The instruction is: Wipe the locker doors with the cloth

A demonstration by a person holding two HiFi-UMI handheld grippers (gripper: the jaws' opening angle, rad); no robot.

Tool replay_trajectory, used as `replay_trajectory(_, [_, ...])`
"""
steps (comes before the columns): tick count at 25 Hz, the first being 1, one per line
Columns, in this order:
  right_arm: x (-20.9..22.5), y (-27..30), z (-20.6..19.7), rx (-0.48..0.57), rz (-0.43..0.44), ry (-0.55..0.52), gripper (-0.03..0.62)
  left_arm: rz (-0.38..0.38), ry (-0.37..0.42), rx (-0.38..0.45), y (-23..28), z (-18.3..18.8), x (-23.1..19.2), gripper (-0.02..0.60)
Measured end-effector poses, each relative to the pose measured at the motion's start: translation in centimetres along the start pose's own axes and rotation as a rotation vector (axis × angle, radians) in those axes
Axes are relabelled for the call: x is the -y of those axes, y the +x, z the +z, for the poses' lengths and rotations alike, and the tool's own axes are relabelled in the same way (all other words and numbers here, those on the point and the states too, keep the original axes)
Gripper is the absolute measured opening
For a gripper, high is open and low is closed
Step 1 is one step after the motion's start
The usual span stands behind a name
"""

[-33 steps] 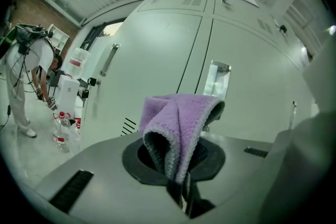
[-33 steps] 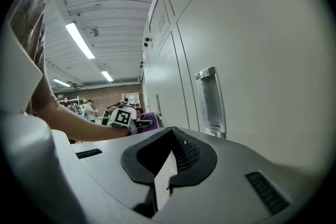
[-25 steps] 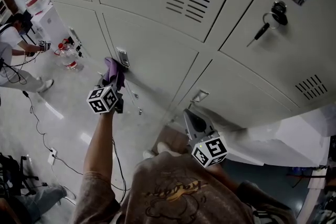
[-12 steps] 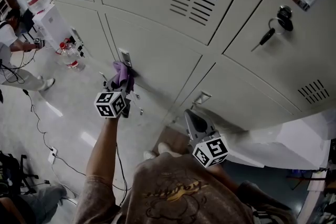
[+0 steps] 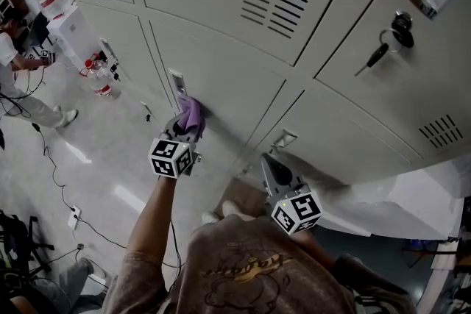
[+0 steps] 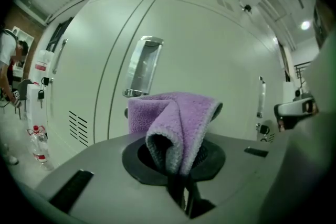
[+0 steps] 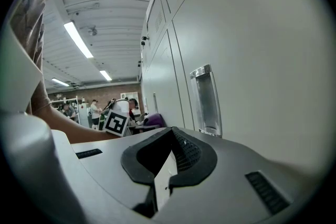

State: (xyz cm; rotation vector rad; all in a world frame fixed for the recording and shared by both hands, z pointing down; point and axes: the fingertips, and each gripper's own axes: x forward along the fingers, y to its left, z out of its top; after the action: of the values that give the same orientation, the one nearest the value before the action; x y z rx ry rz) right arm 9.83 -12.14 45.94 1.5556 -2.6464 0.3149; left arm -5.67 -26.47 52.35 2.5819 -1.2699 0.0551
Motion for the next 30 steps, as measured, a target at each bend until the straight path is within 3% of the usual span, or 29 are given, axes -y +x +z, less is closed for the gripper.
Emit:
replay_trajectory(20, [0.3, -0.5, 0.2, 0.007, -0.014, -0.001, -0.003, -0.225, 0.065, -0.024, 0.9, -1.7, 11.5, 0.04])
replay_trajectory(30, [0.4, -1.4, 0.3, 0.015, -0.02, -0.004, -0.003, -0.305, 0.055, -0.034, 1.0, -1.8, 15.7, 0.04])
